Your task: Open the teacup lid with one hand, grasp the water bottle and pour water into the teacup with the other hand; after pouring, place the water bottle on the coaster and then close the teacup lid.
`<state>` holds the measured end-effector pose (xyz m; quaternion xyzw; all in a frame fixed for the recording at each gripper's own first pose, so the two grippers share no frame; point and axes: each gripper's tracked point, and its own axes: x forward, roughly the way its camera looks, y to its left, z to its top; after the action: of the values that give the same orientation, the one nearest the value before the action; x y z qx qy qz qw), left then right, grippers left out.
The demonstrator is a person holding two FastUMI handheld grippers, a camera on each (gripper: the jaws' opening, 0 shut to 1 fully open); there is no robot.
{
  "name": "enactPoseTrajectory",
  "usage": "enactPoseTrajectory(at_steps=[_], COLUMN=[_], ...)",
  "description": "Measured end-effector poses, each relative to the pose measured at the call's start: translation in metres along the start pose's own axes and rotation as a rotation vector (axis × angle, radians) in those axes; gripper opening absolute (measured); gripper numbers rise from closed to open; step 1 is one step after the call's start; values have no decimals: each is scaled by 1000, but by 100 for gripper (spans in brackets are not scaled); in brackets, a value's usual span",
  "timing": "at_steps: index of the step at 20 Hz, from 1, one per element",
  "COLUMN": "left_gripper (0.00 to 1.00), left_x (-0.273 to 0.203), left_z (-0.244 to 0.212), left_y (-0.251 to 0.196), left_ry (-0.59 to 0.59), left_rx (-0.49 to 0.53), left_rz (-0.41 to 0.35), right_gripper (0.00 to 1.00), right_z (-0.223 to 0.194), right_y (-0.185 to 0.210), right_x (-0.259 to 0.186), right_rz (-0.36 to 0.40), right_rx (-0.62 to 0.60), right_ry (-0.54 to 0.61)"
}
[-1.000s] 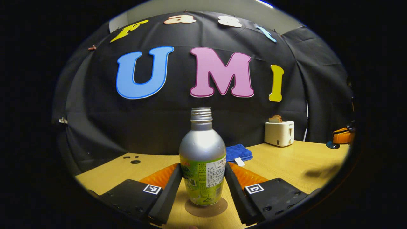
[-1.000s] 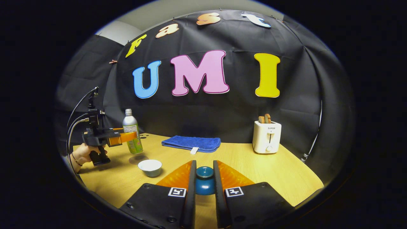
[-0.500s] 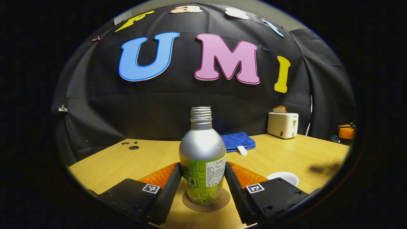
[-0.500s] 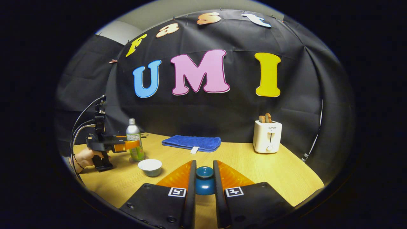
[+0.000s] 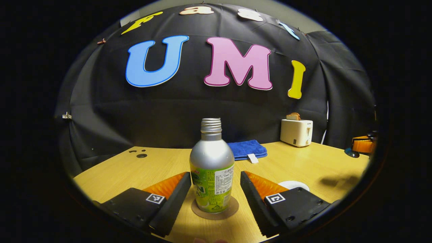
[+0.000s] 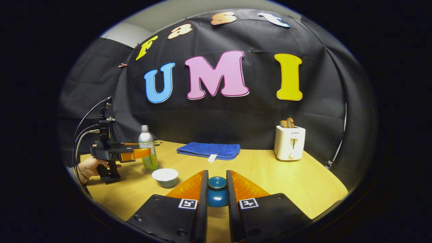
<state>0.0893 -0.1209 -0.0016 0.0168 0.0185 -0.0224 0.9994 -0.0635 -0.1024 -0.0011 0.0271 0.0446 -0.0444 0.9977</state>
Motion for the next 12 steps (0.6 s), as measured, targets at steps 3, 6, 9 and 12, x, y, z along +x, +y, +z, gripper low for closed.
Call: enactPoseTrajectory(at_steps=[3, 6, 9, 12], left_gripper=[93, 93, 93, 93], left_x=[-19, -33, -38, -41], left_z=[-3, -7, -7, -8], left_y=[-8, -8, 9, 23], left_ry=[-1, -9, -16, -25], left_rx=[-14, -33, -37, -36], left_rz=[-38, -58, -20, 13], right_gripper=[30, 30, 30, 30], right_z=[-3, -4, -3, -11], right_y=[37, 74, 97, 116], right_x=[19, 44, 69, 90], right_rz=[67, 130, 142, 145], right_rx=[29, 64, 75, 76], right_ry=[3, 18, 21, 45])
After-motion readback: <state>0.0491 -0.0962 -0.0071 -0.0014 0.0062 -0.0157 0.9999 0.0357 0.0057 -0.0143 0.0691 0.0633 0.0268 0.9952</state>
